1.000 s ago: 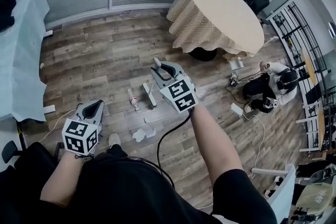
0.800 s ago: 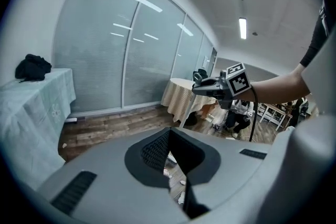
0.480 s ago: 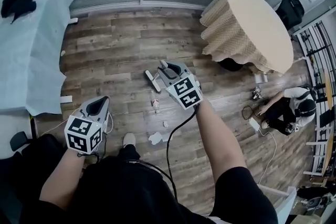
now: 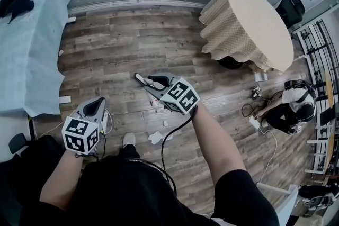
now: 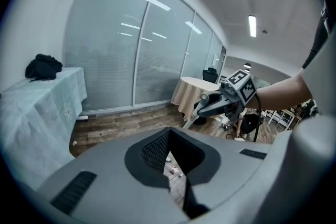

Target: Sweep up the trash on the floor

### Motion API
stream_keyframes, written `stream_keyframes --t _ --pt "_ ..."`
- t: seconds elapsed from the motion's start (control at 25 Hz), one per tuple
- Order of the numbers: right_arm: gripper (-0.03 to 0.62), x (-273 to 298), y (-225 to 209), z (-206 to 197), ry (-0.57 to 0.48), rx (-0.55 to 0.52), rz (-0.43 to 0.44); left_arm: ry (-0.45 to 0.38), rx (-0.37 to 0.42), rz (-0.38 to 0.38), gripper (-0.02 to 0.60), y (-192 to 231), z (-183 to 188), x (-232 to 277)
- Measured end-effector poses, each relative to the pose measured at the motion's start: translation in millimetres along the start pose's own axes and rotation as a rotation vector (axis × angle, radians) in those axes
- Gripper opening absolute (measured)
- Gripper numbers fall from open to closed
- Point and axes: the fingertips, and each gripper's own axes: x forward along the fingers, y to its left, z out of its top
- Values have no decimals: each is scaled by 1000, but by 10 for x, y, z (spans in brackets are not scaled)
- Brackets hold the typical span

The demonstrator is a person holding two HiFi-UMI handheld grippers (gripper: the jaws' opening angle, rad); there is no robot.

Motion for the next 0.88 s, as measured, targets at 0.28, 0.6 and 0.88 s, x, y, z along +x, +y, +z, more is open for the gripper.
stream_keyframes --t 0.28,0.6,0.88 --pt "129 -180 198 -181 41 -14 22 -10 3 -12 -5 -165 -16 -40" --pt "129 -414 522 -346 49 -30 31 -27 17 -18 -5 -444 -85 -206" --pt "127 -573 824 -385 55 -35 53 -44 24 -24 -5 -665 -146 -332"
